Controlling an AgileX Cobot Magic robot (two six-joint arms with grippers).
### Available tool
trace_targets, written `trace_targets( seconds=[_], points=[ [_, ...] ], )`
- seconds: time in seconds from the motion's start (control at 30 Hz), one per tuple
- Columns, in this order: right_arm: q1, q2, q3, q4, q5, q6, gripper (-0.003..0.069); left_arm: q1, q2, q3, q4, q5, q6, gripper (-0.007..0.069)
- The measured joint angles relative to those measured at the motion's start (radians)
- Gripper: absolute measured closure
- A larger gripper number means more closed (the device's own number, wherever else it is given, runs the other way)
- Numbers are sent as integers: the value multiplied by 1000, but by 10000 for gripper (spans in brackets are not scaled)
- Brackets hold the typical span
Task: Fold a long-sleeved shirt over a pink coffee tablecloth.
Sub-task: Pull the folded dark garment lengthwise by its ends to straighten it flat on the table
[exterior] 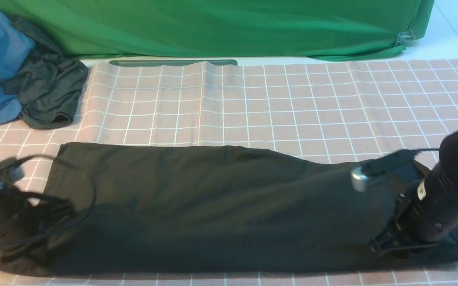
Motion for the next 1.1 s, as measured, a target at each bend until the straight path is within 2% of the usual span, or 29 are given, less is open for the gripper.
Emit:
trace_targets(
  seconds=[0.17, 0.3, 0.37, 0.47, 0.57, 0.73, 0.87, 0.93, 0.97, 1.1],
  points=[
    [0, -3, 18, -55, 2, 66, 602, 27, -9, 2, -32, 41, 16, 611],
    [0, -34, 10, -43, 53, 77, 580, 27, -89, -16, -146, 59, 103, 611],
    [0, -80, -21, 24, 60, 65, 574, 23, -175, -32, -255, 52, 165, 611],
    [0, -121, -86, 143, 24, 8, 580, -10, -228, -46, -329, 13, 194, 611],
    [0, -104, -191, 251, 4, -78, 620, -86, -209, -57, -368, -41, 201, 611],
    [0, 45, -350, 291, 2, -128, 624, -241, -65, -57, -348, -123, 192, 611],
    [0, 147, -397, 273, 7, -143, 623, -273, 45, -57, -226, -122, 105, 611],
    [0, 169, -401, 241, 28, -127, 623, -272, 72, -57, -177, -122, 63, 611],
    [-1, 194, -401, 180, 61, -89, 623, -272, 81, -57, -142, -122, 17, 611],
    [-33, 225, -379, 53, 91, 11, 622, -272, 78, -41, -126, -143, -29, 611]
  ],
)
